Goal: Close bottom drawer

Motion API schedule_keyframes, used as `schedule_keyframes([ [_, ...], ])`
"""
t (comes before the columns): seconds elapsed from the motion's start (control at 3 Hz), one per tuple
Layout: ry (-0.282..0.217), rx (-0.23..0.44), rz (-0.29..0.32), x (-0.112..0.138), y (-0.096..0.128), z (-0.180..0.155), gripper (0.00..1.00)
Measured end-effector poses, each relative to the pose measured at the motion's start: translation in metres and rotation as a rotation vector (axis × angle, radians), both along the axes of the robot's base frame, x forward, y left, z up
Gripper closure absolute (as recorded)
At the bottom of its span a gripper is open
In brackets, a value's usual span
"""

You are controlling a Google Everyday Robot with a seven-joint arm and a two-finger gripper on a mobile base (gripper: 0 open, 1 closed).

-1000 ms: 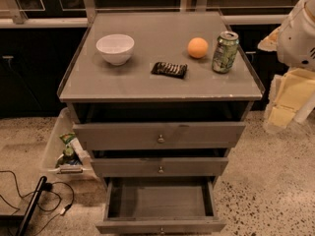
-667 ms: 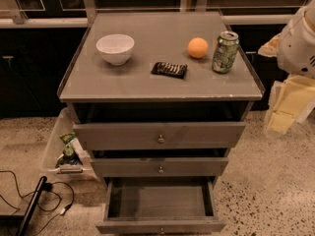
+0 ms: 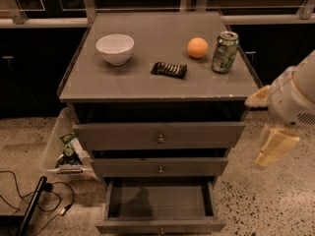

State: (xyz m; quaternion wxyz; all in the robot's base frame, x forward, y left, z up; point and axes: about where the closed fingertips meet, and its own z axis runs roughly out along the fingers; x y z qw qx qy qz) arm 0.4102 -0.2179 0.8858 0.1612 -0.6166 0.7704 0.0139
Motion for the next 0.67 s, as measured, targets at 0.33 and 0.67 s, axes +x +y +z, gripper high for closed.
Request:
schedule_keyframes([
  [0.33,0.019,0.070,0.027,-0.0172,-0.0027,-0.0623,0.42],
  [0.67,0.011,0.066,0.031,-0.0191,-0.0040,-0.0681,0.65],
])
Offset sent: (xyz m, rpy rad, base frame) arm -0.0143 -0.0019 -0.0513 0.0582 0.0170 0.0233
